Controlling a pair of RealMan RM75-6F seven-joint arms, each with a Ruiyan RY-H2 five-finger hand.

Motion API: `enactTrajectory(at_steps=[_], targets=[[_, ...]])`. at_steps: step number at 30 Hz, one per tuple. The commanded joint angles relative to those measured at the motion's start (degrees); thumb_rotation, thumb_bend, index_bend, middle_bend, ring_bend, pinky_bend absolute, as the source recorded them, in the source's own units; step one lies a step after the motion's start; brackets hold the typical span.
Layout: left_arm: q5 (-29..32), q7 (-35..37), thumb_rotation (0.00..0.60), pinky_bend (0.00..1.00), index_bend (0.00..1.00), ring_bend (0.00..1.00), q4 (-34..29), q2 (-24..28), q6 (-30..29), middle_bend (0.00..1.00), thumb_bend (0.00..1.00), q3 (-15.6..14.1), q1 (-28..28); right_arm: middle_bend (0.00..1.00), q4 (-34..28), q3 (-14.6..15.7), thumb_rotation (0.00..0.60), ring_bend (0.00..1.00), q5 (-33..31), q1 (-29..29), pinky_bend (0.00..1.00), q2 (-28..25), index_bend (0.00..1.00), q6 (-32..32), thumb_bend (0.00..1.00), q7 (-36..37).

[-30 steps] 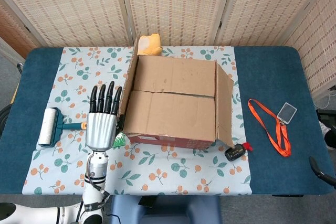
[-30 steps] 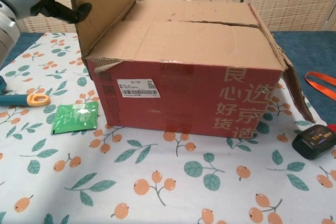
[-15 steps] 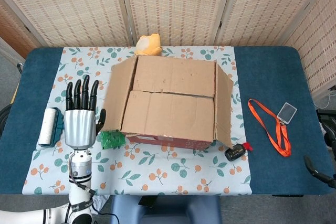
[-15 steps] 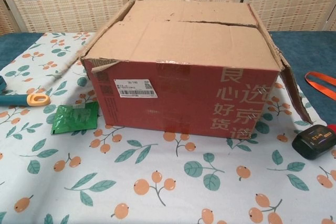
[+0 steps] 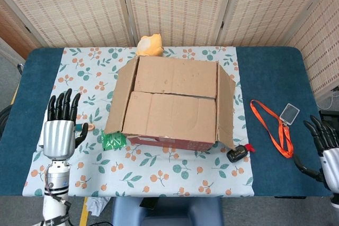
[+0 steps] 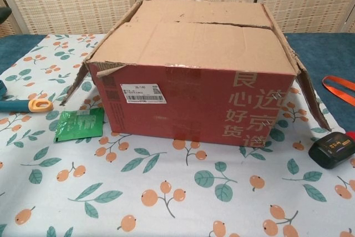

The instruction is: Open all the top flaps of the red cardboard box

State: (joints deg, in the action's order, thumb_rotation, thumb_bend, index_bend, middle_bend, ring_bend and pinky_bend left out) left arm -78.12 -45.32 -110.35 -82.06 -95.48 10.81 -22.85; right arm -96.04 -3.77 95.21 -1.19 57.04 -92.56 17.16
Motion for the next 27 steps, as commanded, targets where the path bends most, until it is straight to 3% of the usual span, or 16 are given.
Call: enactTrajectory(at_steps=[1,9,15,22,27], targets=[[-1.1,4.4,0.6,0.0,0.0,0.0,-0.2,3.2,0.6,0.0,0.42,-2.8,2.9,0.0,-4.3,-2.0,0.6,0.0,-1.7,-6.2,0.0,-3.3,0.0,8.9,0.42,-2.7],[-2.0,12.9,0.6,0.0,0.0,0.0,2.0,7.4,1.4,0.0,0.42,-3.4,5.5,0.0,-11.9,-9.4,0.6,0.0,-14.6,-20.5,0.0,-6.3,0.0,28.7,0.42,-11.1],[-1.4,18.7,0.6,0.0,0.0,0.0,4.6,9.3,2.3,0.0,0.42,-2.1,6.3,0.0,-12.0,-13.8,0.6,0.0,-29.0,-31.3,0.0,-2.9,0.0,39.4,0.42,-22.5],[-1.0,21.8,0.6,0.0,0.0,0.0,7.3,10.6,2.2,0.0,0.42,-1.5,7.6,0.0,-6.3,-15.5,0.6,0.0,-42.8,-42.8,0.0,4.3,0.0,47.5,0.42,-28.9],[-1.0,23.7,0.6,0.0,0.0,0.0,8.1,11.3,2.0,0.0,0.42,-1.0,8.4,0.0,-3.1,-14.7,0.6,0.0,-47.9,-48.0,0.0,7.5,0.0,50.1,0.42,-31.7]])
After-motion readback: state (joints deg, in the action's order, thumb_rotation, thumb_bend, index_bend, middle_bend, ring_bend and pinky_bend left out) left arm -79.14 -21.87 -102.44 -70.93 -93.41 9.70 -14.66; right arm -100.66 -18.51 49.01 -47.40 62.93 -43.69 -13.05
